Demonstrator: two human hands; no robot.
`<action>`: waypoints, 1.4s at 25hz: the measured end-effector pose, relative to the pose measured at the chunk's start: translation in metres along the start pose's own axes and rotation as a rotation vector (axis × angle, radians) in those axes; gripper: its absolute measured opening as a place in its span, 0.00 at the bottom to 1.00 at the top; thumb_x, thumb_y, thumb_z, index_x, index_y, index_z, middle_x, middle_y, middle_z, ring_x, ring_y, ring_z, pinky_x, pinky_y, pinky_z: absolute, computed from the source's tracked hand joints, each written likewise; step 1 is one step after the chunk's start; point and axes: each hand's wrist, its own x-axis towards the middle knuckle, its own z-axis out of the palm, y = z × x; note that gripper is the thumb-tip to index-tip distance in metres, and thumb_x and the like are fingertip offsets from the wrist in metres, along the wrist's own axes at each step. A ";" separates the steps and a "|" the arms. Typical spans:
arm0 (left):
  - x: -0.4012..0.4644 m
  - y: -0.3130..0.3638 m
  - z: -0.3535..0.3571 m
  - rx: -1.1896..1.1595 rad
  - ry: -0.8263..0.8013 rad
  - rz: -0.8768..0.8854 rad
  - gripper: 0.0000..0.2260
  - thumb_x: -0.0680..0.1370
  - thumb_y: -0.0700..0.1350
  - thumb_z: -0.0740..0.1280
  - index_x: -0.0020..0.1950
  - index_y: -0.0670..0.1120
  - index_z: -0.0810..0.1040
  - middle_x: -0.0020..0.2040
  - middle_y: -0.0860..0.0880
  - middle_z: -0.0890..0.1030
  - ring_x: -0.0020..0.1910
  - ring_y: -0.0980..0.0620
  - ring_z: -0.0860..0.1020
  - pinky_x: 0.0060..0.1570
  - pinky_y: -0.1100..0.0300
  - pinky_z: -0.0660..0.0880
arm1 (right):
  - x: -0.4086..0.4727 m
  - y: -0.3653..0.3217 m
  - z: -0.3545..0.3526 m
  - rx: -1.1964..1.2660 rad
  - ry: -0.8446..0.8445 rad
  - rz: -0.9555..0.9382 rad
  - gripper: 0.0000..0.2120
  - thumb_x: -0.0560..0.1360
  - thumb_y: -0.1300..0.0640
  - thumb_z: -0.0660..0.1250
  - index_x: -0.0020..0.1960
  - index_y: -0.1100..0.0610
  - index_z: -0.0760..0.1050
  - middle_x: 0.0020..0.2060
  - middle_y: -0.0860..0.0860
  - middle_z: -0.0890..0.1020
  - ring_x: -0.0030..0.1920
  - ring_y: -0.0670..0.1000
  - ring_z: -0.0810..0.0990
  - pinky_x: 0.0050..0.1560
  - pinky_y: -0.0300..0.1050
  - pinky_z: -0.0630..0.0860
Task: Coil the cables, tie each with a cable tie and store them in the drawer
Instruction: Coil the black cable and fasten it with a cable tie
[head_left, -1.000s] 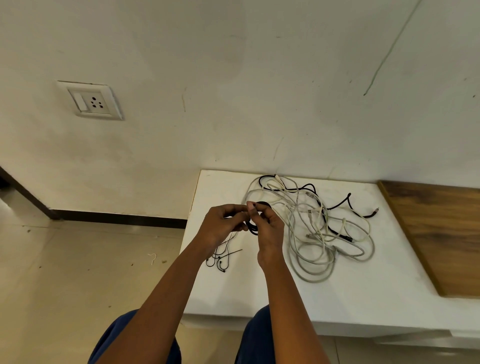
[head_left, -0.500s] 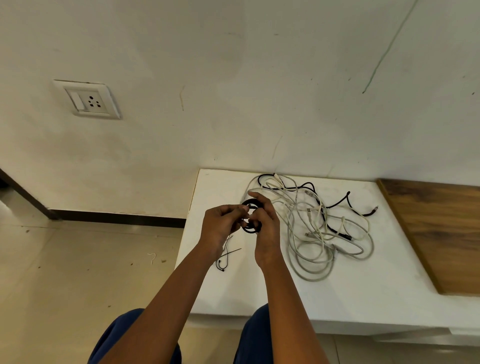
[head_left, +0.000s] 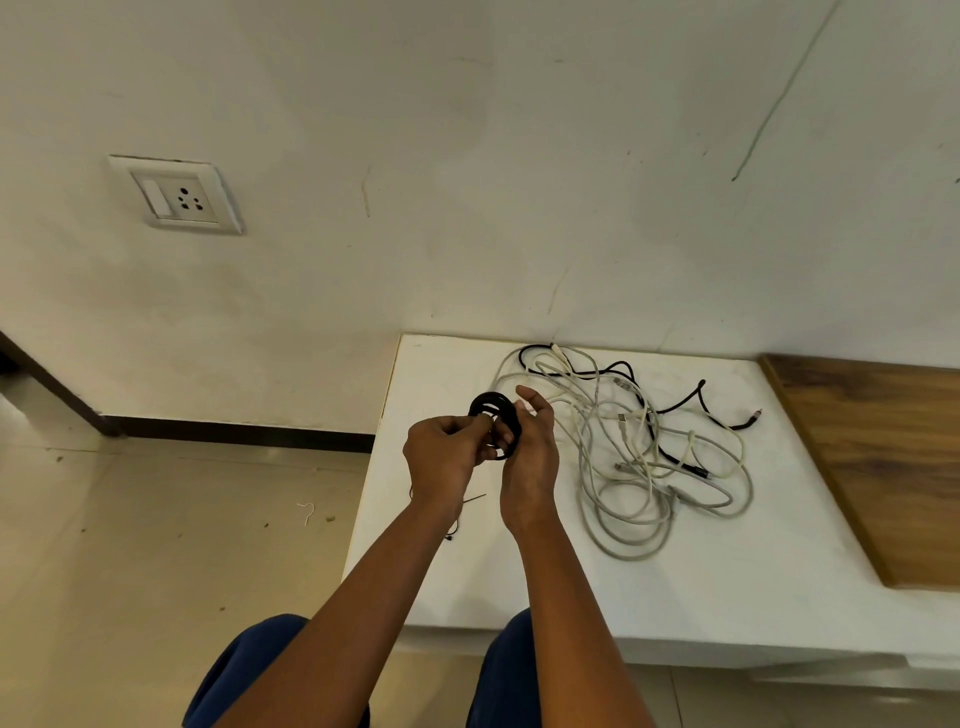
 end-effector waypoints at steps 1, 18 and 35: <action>0.000 0.000 0.000 -0.007 0.005 -0.012 0.05 0.71 0.39 0.70 0.38 0.39 0.84 0.31 0.45 0.83 0.24 0.58 0.78 0.28 0.70 0.72 | 0.000 0.000 0.000 -0.006 -0.013 0.003 0.09 0.79 0.56 0.57 0.53 0.46 0.74 0.32 0.46 0.77 0.37 0.45 0.74 0.45 0.41 0.69; 0.009 0.003 -0.014 0.001 -0.179 0.030 0.08 0.76 0.43 0.68 0.37 0.46 0.82 0.31 0.48 0.77 0.29 0.55 0.69 0.34 0.63 0.68 | 0.002 -0.008 -0.005 -0.142 -0.167 0.085 0.10 0.78 0.60 0.56 0.54 0.59 0.75 0.22 0.46 0.71 0.30 0.46 0.69 0.42 0.37 0.69; 0.014 0.005 -0.023 -0.109 -0.388 -0.095 0.05 0.77 0.37 0.65 0.46 0.40 0.81 0.35 0.45 0.81 0.34 0.56 0.80 0.46 0.64 0.75 | 0.000 -0.022 -0.006 -0.229 -0.186 0.150 0.08 0.77 0.64 0.55 0.51 0.60 0.72 0.20 0.48 0.69 0.26 0.46 0.66 0.36 0.37 0.67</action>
